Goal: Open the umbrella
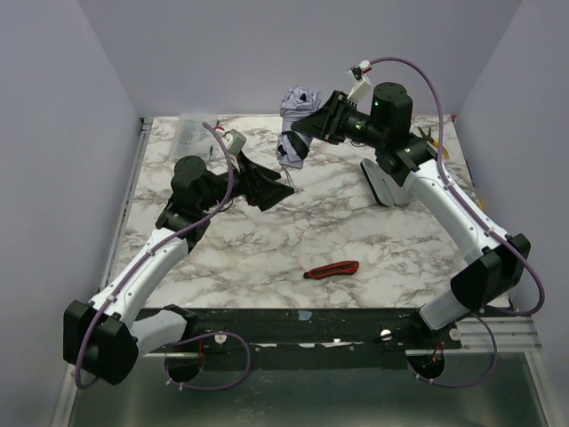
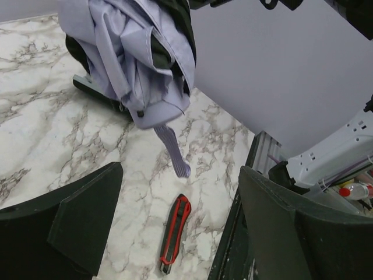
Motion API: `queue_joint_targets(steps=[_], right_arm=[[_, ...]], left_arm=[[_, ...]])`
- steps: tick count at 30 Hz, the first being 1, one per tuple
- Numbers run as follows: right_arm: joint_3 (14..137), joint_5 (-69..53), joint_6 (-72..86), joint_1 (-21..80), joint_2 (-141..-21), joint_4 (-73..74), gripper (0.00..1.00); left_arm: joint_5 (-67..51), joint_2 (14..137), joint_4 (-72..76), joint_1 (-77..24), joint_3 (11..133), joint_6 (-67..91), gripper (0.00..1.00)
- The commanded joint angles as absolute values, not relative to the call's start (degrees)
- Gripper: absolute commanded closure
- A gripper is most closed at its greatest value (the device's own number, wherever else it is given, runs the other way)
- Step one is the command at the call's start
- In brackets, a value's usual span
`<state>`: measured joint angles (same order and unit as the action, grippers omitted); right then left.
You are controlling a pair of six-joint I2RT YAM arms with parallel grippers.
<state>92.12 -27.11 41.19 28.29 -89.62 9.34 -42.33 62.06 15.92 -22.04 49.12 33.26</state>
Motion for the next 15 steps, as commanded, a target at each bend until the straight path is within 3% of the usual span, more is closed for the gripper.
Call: queue_joint_targets(steps=[1,6,10,15], right_arm=[[93.1,-27.2,43.2,29.1,-88.5,3.9,0.99],[92.7,-26.1,43.0,29.1,-88.3,1.8,0.99],[93.7,-25.8,41.9,29.2,-89.0,1.2,0.99],[96.0,-21.5,37.8,29.0,-89.5,1.1,0.99]], left_arm=[[-37.6,65.7,15.4,-24.2,53.8,33.2,0.21],[-36.4,68.3,13.8,-25.7,54.0,31.9,0.5],[-36.8,67.4,13.0,-25.7,52.3,30.8,0.97],[-38.1,64.4,12.0,-25.7,48.2,28.6,1.0]])
